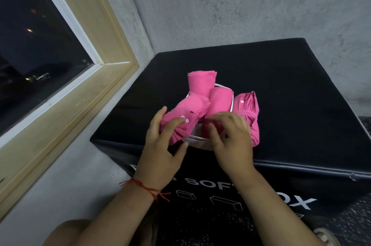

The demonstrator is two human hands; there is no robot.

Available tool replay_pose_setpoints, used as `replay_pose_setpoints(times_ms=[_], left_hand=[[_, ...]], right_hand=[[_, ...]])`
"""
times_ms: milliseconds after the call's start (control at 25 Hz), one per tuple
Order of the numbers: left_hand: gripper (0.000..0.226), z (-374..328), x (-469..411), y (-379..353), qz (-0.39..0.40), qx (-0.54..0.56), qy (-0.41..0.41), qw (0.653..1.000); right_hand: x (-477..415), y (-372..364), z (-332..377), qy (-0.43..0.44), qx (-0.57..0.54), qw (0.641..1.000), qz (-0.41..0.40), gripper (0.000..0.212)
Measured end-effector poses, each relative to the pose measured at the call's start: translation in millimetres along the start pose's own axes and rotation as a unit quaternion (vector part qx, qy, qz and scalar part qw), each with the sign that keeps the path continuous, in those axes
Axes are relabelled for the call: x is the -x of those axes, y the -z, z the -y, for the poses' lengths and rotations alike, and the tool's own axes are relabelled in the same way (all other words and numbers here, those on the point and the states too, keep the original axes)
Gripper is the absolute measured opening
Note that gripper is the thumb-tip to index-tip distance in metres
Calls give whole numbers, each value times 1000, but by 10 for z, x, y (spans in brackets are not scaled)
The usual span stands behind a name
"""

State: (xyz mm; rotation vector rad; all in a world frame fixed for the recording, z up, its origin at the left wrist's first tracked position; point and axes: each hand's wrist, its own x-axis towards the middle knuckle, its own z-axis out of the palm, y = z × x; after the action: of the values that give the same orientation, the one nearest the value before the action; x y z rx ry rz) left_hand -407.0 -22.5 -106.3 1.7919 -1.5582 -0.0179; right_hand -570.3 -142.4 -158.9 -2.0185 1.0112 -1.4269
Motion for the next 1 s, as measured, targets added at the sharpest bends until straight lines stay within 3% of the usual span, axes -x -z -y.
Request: replay_pose_setpoints(times_ms=[80,240,360,480,520,560,680,760,840,880,1000], left_hand=[[58,21,-40,31,-8,16,18,1000],[34,203,-320,291,-127,157,96,975],[16,577,-618,244,-206,281,269,898],[24,921,-732,35,-140,377,472,785],[30,981,-737,-4,-108,378,515,761],[33,1084,-748,-35,-81,352,535,764],[47,1315,-796,-36,4,82,502,861],[40,1437,-818,56,-17,-67,438,896],[23,1455,-804,168,-62,-97,310,944],[31,1413,-825,187,-54,-104,239,964],[36,1180,-947,22,64,-126,167,976]], right_hand=[[1,55,-45,-14,16,1000,-11,18],[-36,180,-123,-23,67,997,-33,20],[-25,229,-173,-56,138,988,-30,20],[-30,276,-225,-71,150,986,-24,21],[-37,279,-241,-74,150,986,-22,22],[-40,281,-257,-76,152,985,-20,23],[-44,281,-280,-80,166,983,-21,24],[-39,266,-278,-82,171,982,-18,24],[-41,264,-269,-85,174,981,-15,24],[-45,263,-266,-87,173,981,-15,24],[-39,250,-246,-96,173,980,-18,24]])
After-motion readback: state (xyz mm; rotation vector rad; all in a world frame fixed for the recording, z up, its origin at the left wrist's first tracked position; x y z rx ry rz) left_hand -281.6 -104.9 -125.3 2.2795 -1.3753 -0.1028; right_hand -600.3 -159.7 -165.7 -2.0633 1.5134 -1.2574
